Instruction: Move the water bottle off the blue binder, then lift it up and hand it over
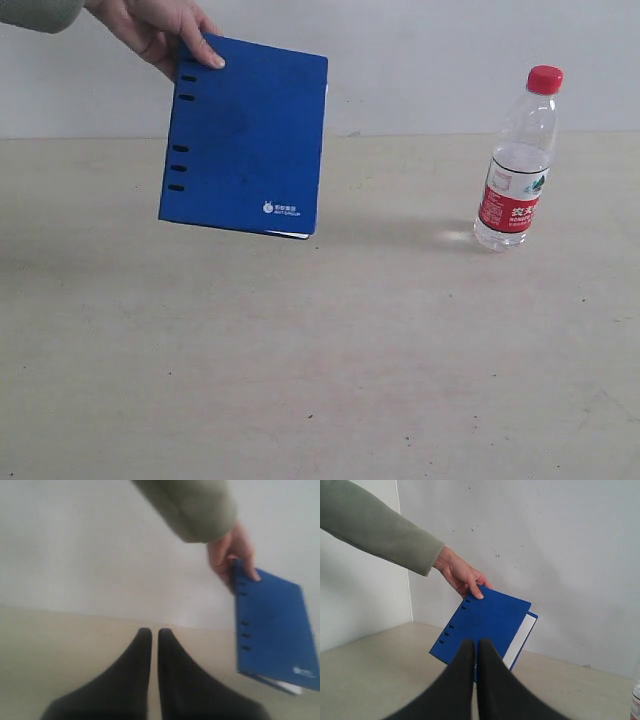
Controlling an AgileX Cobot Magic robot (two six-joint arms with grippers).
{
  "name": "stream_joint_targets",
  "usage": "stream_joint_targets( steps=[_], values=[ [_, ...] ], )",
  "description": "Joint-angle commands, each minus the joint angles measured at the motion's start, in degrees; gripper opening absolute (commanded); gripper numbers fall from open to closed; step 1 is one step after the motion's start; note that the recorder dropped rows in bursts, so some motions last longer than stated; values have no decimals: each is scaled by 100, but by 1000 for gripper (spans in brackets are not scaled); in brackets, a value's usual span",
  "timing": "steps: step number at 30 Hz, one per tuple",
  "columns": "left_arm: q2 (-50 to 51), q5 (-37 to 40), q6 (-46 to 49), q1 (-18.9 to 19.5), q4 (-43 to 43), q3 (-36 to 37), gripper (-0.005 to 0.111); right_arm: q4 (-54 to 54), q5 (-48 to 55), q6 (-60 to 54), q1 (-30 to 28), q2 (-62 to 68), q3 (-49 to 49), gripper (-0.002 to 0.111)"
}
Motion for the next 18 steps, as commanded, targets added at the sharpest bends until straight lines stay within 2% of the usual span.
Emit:
stream_joint_targets(
  steps=[1, 4, 10, 14, 18],
  values=[
    [-20, -257, -3089, -20, 2996, 21, 4, -60, -74, -14, -10, -18, 35, 0],
    [-20, -432, -3919, -20, 3898, 112, 4, -60, -27, -14, -10, -18, 35, 0],
    [-20, -1476, -4183, -188, 4021, 781, 4, -60, -27, -14, -10, -18, 35, 0],
    [-20, -1289, -4609, -389, 4583, 781, 4, -60, -27, -14, -10, -18, 35, 0],
    [-20, -1256, -4611, -529, 4991, 781, 4, -60, -27, -14, -10, -18, 35, 0]
  ],
)
